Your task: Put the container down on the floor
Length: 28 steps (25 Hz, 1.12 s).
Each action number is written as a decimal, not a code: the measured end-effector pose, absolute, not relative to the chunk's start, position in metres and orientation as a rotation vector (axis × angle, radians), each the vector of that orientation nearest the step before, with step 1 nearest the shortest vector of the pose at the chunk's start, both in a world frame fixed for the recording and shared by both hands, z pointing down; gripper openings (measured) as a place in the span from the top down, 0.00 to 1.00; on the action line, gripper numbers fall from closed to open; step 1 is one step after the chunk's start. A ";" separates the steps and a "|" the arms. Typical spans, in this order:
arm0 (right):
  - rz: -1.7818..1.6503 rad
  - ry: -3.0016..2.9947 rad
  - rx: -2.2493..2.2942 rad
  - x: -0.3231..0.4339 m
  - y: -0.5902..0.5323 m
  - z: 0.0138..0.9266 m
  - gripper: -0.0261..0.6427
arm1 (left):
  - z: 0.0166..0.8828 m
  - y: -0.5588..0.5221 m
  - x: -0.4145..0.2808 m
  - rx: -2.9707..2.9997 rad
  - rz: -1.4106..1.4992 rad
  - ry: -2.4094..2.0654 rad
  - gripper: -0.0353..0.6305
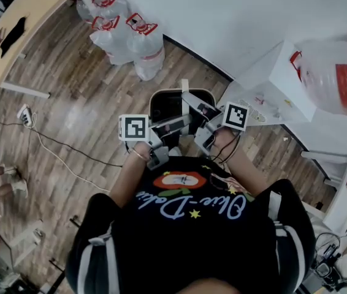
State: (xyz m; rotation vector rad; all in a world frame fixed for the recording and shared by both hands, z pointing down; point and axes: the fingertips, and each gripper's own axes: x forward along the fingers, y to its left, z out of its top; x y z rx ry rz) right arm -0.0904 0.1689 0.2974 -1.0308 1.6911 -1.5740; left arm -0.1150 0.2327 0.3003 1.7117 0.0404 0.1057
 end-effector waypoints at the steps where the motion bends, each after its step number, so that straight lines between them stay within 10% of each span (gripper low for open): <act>1: -1.573 1.690 -1.033 -0.092 0.167 0.298 0.86 | 0.295 0.232 -0.114 1.689 0.077 0.065 0.87; 28: -1.658 1.691 -0.983 -0.108 0.094 0.320 0.86 | 0.313 0.162 -0.127 1.646 0.059 -0.006 0.87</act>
